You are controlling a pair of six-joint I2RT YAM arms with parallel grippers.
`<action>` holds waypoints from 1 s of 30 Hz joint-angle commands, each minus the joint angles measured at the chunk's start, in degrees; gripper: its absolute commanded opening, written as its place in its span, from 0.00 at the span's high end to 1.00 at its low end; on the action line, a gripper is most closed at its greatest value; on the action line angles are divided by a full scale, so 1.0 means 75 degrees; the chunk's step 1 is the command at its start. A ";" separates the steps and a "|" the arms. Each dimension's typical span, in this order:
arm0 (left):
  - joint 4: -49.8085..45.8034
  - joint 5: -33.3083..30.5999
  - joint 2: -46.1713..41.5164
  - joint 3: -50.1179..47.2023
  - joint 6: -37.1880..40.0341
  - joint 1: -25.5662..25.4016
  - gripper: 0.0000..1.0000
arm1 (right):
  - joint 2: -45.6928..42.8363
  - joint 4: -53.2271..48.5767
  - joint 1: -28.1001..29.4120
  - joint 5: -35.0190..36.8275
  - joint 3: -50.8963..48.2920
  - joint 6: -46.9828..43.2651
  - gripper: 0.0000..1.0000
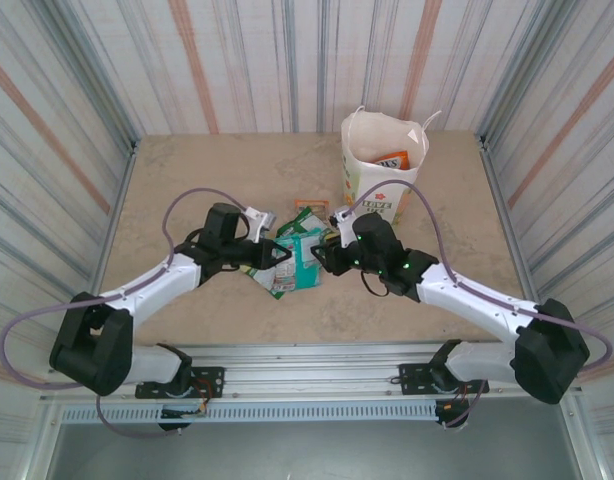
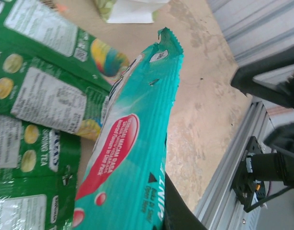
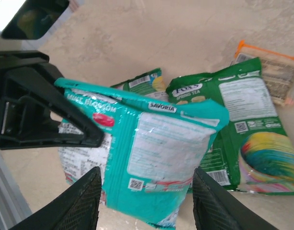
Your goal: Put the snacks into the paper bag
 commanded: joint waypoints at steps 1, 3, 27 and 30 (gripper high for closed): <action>0.0345 0.0447 -0.0444 0.0359 0.0497 -0.0111 1.00 | -0.0401 0.0058 -0.0199 -0.0223 -0.0263 -0.0280 0.46; 0.0416 0.0519 -0.0552 0.0370 0.0543 -0.0123 1.00 | -0.0596 0.0176 -0.0351 -0.0348 -0.0437 -0.0280 0.45; 0.2071 0.1563 -0.0605 0.0246 0.0524 -0.0358 1.00 | -0.1834 0.1616 -0.1826 -0.2658 -0.1872 -0.0164 0.33; 0.2032 0.1684 -0.0558 0.0321 0.0583 -0.0359 1.00 | -0.2000 0.1764 -0.1848 -0.2533 -0.2087 -0.0112 0.33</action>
